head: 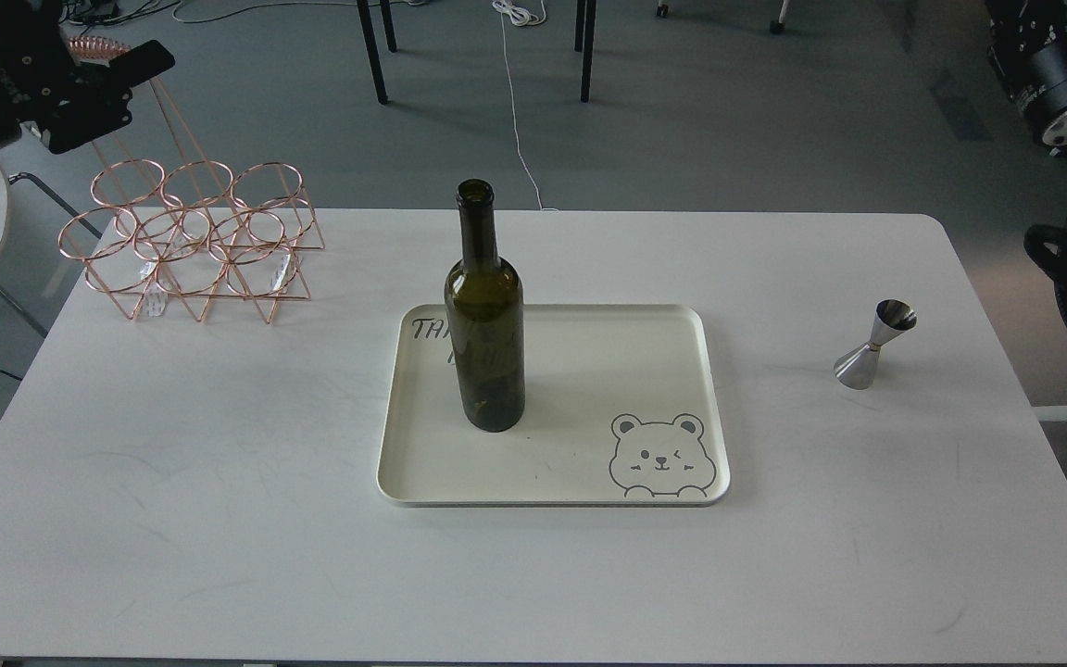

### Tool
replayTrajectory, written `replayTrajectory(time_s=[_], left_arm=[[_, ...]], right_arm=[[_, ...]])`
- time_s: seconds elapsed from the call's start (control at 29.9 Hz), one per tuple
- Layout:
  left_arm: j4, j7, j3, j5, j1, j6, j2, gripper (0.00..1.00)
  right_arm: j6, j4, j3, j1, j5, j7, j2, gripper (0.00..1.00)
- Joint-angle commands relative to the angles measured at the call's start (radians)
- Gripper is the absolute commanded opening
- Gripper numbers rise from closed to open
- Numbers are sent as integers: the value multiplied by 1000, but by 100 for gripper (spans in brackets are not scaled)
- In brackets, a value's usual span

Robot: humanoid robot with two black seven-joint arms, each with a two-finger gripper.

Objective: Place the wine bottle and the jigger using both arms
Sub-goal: 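Reach the left gripper to the wine bottle neck and grasp it, then lift the green wine bottle and carry it toward the copper rack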

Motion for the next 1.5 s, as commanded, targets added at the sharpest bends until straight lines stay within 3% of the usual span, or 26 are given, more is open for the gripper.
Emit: replayTrajectory(time_s=[0.0,0.2,0.33,0.43,0.6,0.77,1.17,1.37,1.47], left_arm=[[-120,0,0,278,-12,1,-23,98],[-193,0,9,639,-12,1,-68,98],[-194,-3,17,788,-3,1,-106,98],[-197,-3,40,871,7,17,-161,98],[-193,0,126,1061,11,173,-270,98],[-188,3,185,1212,12,251,-328,98],[-88,11,207,1255,12,316,-447,97],[-84,13,207,1255,12,316,-466,83],[-70,13,207,1262,12,317,-470,66]], right_arm=[[43,-32,4,-7,219,0,6,100],[219,-95,9,-25,475,0,17,100],[296,-95,10,-61,528,0,17,99],[298,-100,12,-67,529,0,16,99],[299,-98,39,-67,529,0,17,99],[299,-97,64,-67,529,0,20,99],[295,-98,76,-67,528,0,20,99],[295,-98,76,-67,528,0,20,99],[295,-100,78,-67,526,0,20,99]])
